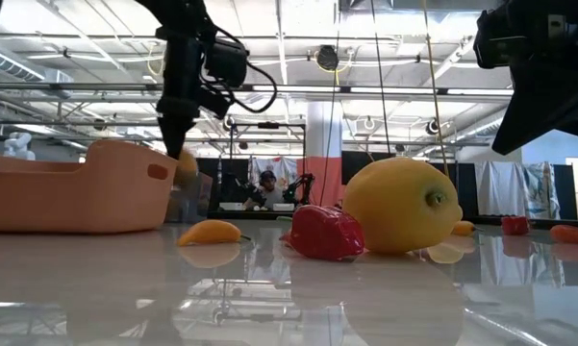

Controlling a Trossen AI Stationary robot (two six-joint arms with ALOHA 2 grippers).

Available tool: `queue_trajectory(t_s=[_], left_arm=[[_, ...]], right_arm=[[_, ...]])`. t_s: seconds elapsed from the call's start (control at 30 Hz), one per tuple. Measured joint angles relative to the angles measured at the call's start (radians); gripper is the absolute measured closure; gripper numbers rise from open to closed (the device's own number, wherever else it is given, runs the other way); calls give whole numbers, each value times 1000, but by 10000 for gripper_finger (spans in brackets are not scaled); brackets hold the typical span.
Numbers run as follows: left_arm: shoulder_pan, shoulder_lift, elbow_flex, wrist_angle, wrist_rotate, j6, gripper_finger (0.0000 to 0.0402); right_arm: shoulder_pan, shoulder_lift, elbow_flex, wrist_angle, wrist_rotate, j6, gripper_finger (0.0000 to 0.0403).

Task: Sort produce into baskets
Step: Put the lemon into the black bin

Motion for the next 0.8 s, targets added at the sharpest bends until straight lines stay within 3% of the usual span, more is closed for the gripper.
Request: queue_trajectory(t_s=[0.47,0.67,0.8], left_arm=[[-24,0,20,11,10,1,109],[-84,0,56,125,127,-1,109],[-140,0,56,289,245,-7,109]], right_arm=[[0,0,0,0,0,-23,403],[-1,0,0,-1,43,-23,403],[-3,0,0,-1,44,-23,403]])
